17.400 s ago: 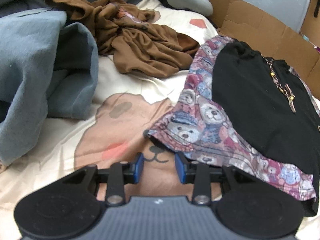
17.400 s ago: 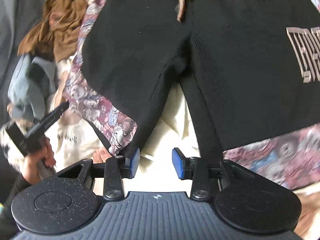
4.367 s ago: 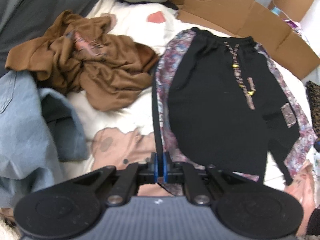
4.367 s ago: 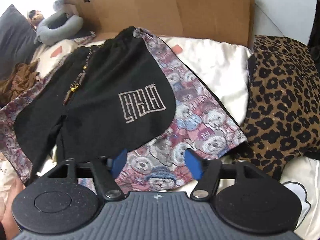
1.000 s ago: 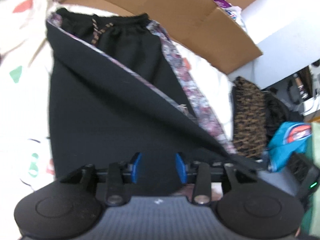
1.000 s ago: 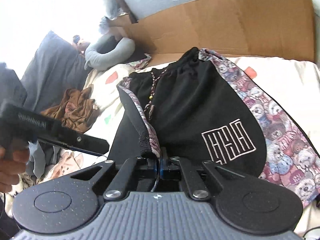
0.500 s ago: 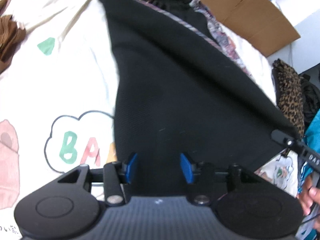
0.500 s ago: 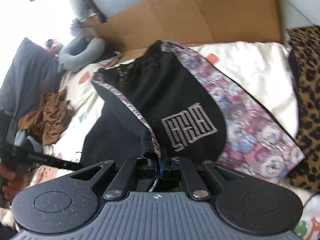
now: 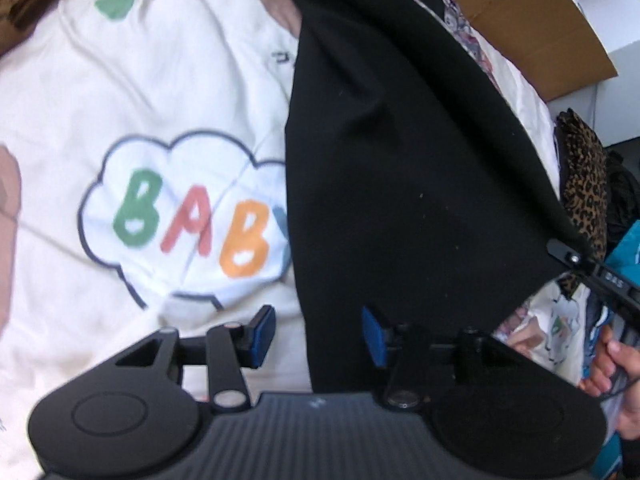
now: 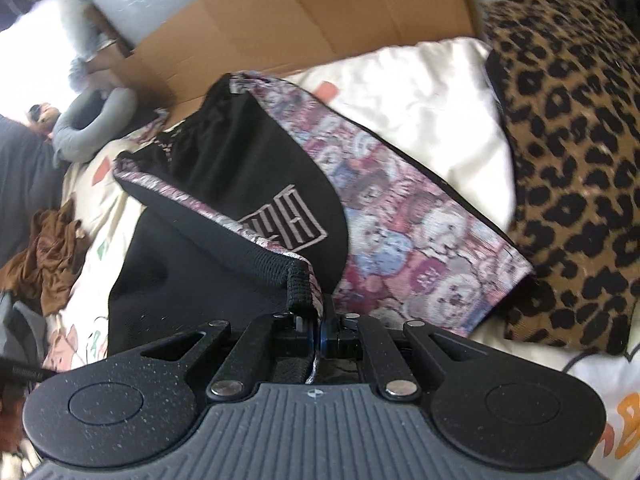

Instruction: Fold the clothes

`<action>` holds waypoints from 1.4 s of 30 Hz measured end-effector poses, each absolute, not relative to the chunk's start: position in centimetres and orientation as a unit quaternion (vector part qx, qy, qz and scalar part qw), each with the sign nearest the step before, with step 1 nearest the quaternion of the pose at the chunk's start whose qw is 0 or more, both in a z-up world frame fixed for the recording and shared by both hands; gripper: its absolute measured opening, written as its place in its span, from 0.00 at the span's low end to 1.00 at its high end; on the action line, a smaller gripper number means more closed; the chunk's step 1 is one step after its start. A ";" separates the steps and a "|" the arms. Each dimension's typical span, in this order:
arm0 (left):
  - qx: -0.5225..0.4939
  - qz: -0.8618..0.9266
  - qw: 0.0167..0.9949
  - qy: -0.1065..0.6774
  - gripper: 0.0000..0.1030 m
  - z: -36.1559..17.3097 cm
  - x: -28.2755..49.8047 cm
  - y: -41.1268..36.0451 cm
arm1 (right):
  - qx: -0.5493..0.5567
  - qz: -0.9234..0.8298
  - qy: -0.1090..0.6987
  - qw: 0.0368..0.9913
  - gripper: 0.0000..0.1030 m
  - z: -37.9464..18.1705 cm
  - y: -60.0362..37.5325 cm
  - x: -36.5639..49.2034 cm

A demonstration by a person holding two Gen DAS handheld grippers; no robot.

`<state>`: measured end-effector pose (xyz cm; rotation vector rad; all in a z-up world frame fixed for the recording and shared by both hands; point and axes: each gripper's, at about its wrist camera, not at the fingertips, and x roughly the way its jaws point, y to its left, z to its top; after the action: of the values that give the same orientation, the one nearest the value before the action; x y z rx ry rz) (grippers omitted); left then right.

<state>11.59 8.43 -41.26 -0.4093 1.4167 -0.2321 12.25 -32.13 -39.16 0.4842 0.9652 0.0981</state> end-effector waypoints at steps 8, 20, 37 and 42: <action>-0.222 -0.117 0.709 0.659 0.49 -43.2 10.4 8.7 | 0.258 0.019 0.482 0.837 0.01 -41.7 -33.1 12.4; -0.291 -0.135 0.678 0.661 0.47 -44.3 10.2 9.9 | 0.173 0.047 0.469 0.865 0.17 -40.2 -31.9 12.8; -0.364 -0.148 0.637 0.664 0.09 -45.1 9.2 10.7 | 0.098 0.099 0.446 0.884 0.04 -36.8 -31.2 13.7; -0.363 -0.175 0.644 0.651 0.05 -43.3 9.8 10.6 | 0.096 0.087 0.435 0.891 0.03 -35.1 -31.9 13.7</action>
<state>9.80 10.64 -43.33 -0.8257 1.4824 -0.3976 13.65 -31.94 -35.09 0.1990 0.9033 0.1810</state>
